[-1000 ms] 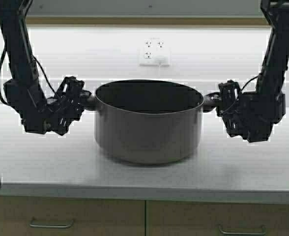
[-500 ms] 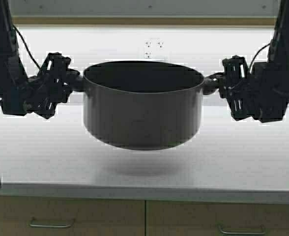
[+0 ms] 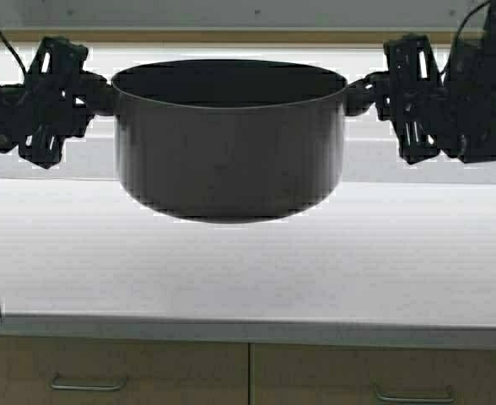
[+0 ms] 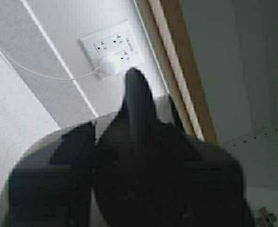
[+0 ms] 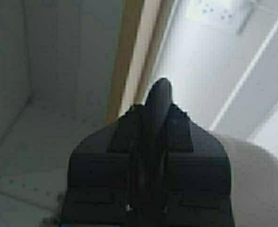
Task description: Open the cabinet, put the pot inside, then close it
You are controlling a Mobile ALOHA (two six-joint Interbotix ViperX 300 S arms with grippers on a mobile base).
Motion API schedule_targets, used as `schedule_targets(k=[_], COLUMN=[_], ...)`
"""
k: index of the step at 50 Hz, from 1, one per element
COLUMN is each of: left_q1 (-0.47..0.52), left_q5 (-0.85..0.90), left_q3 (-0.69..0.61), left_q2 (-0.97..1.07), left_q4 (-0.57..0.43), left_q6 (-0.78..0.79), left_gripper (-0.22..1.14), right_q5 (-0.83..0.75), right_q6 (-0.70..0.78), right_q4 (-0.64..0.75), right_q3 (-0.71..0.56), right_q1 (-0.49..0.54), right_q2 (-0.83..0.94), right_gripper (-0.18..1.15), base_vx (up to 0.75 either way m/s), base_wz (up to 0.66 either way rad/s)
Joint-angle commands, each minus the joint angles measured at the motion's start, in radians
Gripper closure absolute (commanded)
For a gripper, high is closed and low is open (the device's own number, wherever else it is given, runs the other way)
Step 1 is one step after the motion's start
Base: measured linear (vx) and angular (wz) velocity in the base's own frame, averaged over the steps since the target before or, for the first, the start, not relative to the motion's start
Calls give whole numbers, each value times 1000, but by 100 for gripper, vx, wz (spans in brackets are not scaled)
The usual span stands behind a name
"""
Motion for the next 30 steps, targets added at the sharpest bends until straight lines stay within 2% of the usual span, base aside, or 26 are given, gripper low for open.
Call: schedule_targets(k=[1, 15, 23, 30], left_q1=[-64, -127, -127, -129], left_q5=[-21, 37, 117, 253], left_q3=[18, 74, 87, 67], left_q2=[-106, -253, -374, -503], left_q4=[6, -44, -51, -52], left_q6=[-5, -5, -5, -2], left_gripper=[89, 89, 89, 89], right_q5=[-32, 5, 106, 216], right_q6=[3, -14, -35, -66], right_q4=[20, 69, 81, 100], right_q3=[32, 106, 104, 81], right_q1=[69, 121, 146, 163], right_q2=[-130, -305, -422, -529], right_gripper=[89, 89, 89, 89], base_vx=[0, 0, 0, 0], base_wz=[0, 0, 0, 0])
